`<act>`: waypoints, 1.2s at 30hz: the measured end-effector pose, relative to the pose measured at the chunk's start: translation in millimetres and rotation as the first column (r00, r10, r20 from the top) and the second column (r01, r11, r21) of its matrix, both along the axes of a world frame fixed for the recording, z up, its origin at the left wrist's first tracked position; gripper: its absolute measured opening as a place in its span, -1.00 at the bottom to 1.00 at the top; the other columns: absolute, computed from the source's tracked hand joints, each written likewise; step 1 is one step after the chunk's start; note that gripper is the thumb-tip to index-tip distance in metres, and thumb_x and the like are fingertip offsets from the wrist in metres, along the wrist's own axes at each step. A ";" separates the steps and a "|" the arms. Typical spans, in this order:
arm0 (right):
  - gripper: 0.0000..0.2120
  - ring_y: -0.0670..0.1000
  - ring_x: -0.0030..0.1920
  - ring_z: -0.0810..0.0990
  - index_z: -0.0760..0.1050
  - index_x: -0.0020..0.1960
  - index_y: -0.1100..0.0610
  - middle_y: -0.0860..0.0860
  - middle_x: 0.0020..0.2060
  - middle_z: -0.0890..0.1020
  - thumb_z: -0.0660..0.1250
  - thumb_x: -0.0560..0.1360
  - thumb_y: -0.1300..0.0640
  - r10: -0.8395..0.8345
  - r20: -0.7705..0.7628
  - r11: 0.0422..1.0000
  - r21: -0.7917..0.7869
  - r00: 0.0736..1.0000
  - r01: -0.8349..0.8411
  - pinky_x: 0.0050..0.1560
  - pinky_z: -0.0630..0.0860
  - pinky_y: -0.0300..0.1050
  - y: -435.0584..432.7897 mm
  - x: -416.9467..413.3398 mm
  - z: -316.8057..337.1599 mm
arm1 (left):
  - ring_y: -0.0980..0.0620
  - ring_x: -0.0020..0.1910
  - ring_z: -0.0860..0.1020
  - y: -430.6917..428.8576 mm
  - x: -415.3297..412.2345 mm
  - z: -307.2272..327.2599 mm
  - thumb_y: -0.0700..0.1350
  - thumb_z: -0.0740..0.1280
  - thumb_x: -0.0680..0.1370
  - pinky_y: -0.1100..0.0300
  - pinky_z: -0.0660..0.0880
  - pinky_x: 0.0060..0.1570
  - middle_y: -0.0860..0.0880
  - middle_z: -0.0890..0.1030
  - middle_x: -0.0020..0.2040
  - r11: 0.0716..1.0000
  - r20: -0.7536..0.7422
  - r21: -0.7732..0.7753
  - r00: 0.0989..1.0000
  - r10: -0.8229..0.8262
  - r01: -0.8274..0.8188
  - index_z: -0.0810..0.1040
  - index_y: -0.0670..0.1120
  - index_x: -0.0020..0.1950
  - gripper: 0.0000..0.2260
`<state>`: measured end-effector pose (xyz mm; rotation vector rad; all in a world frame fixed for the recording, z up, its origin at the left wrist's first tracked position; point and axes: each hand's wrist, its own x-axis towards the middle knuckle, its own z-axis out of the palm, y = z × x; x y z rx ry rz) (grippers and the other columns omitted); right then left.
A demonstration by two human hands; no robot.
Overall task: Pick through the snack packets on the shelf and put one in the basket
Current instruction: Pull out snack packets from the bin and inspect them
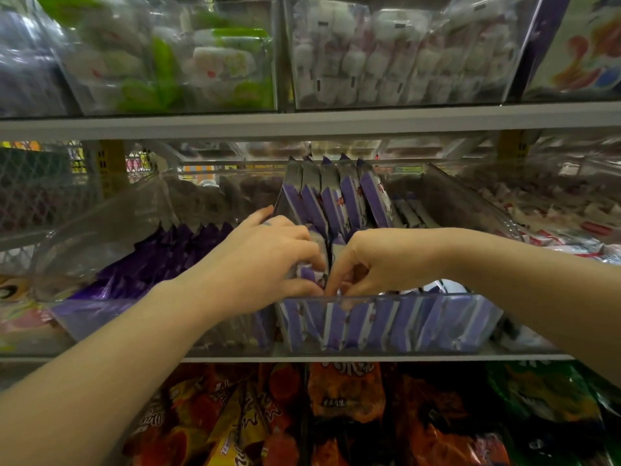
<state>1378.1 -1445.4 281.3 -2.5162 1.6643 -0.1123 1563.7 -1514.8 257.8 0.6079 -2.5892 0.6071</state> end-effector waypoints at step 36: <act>-0.80 0.16 -0.12 0.65 0.37 -0.21 0.07 0.05 -0.17 0.67 0.40 0.43 0.12 0.243 0.710 0.640 -0.629 0.662 0.440 -0.06 0.61 0.18 46.1 -0.3 -13.1 | 0.25 0.22 0.46 19.8 4.1 -10.6 0.05 0.16 0.63 0.08 -0.28 0.48 0.23 0.62 0.10 0.987 -0.261 0.113 0.962 -0.084 0.117 0.58 0.16 0.16 -0.77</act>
